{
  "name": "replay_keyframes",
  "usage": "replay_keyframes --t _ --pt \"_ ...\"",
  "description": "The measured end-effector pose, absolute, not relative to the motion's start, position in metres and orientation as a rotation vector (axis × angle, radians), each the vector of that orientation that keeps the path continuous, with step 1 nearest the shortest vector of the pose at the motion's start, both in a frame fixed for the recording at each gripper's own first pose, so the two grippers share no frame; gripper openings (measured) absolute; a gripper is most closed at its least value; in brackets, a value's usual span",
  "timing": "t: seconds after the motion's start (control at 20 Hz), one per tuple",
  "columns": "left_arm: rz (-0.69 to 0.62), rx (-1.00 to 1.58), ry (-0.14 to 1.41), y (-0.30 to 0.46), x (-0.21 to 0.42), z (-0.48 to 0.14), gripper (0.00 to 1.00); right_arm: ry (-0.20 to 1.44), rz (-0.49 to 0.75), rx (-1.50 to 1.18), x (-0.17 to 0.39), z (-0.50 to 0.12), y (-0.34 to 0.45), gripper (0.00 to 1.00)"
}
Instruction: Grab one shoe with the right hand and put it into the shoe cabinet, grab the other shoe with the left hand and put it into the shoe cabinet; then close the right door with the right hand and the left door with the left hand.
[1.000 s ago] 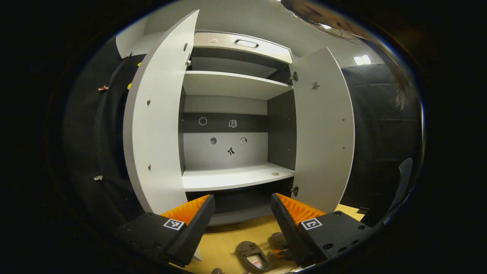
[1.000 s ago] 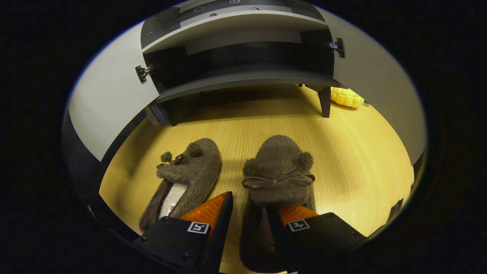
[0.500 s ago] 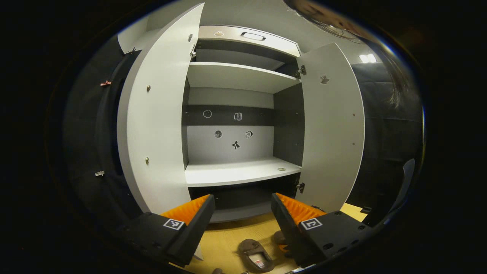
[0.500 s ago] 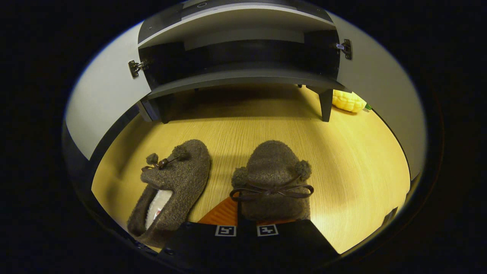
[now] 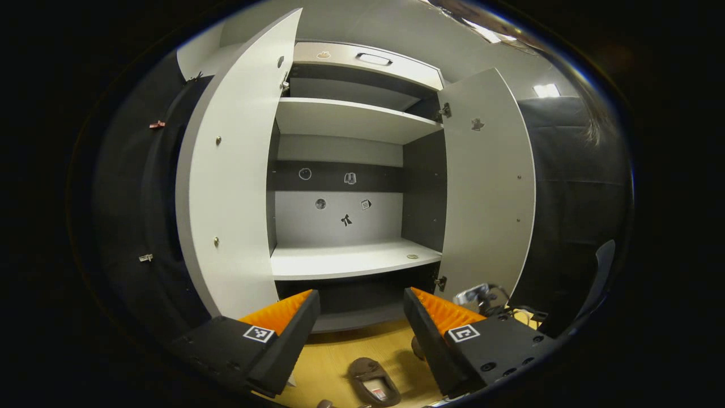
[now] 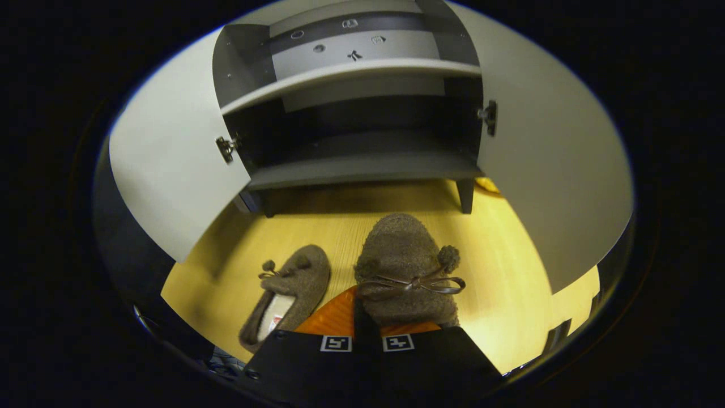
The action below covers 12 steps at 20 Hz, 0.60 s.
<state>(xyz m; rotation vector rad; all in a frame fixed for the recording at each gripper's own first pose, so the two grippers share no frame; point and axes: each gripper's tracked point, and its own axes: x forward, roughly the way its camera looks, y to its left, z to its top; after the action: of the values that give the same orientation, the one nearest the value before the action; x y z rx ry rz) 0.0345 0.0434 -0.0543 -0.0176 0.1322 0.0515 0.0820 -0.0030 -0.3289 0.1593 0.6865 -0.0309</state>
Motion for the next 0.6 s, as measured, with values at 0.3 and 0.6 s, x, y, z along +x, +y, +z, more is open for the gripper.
replay_keyframes --t 0.3,0.6 --pt "0.067 -0.031 0.156 0.039 0.014 -0.060 0.95 0.468 -0.018 0.078 0.123 -0.191 -0.017 0.05" --pt "0.076 -0.102 0.192 0.029 -0.003 -0.071 0.95 0.291 -0.041 -0.015 0.203 -0.089 -0.040 0.05"
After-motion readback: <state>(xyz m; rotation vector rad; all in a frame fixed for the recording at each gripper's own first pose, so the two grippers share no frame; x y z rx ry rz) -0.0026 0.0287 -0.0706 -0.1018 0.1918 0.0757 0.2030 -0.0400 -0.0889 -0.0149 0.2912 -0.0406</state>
